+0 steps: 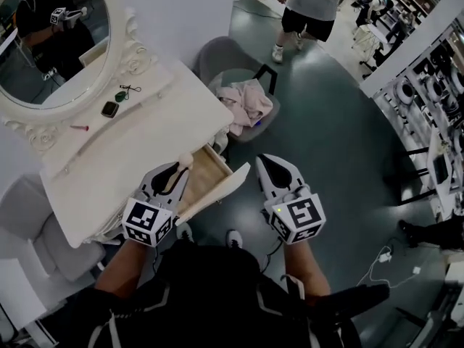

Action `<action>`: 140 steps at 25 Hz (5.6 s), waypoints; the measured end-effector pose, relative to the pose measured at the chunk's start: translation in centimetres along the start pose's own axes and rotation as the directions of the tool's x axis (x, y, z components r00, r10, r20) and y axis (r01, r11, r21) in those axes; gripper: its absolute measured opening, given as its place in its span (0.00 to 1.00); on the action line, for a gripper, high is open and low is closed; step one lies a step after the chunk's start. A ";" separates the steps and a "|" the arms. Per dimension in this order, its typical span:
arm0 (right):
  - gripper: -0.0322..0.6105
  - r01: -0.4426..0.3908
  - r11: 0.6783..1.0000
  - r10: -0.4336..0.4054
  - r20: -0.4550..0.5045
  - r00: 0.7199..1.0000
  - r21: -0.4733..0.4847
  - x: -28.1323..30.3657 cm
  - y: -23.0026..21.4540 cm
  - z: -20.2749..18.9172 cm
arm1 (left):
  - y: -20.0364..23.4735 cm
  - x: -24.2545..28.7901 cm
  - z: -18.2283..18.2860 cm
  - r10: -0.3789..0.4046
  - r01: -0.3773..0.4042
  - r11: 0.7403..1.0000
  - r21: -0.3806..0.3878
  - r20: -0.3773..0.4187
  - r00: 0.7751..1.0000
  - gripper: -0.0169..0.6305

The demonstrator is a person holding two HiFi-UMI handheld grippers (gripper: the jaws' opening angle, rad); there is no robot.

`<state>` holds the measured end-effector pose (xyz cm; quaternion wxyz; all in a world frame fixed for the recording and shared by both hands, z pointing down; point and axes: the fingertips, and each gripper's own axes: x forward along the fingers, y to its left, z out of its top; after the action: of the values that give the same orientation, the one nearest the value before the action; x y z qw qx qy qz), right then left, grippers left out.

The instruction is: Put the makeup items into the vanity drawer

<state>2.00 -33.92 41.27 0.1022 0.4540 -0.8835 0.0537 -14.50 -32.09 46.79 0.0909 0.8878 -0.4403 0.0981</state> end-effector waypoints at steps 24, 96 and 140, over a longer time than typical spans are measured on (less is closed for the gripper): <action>0.06 0.268 0.957 -0.250 -0.151 0.957 0.114 -1.4 -0.4 -7.5 | 2.4 10.1 -22.8 -0.161 0.197 0.980 0.033 -0.453 0.877 0.15; 0.06 0.082 0.994 -0.082 -0.005 0.997 0.072 -3.4 -4.9 -2.6 | -2.4 7.3 -15.6 -0.211 0.229 0.973 0.010 -0.352 0.912 0.37; 0.06 -0.068 0.997 0.071 0.122 0.990 -0.027 -1.6 -1.9 7.3 | 0.0 -7.2 13.2 0.172 -0.174 0.985 -0.014 0.257 0.951 0.03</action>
<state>3.53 -35.12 33.75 0.0511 0.4242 -0.9039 0.0190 -17.52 -29.90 32.29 0.0202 0.8514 -0.5240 -0.0084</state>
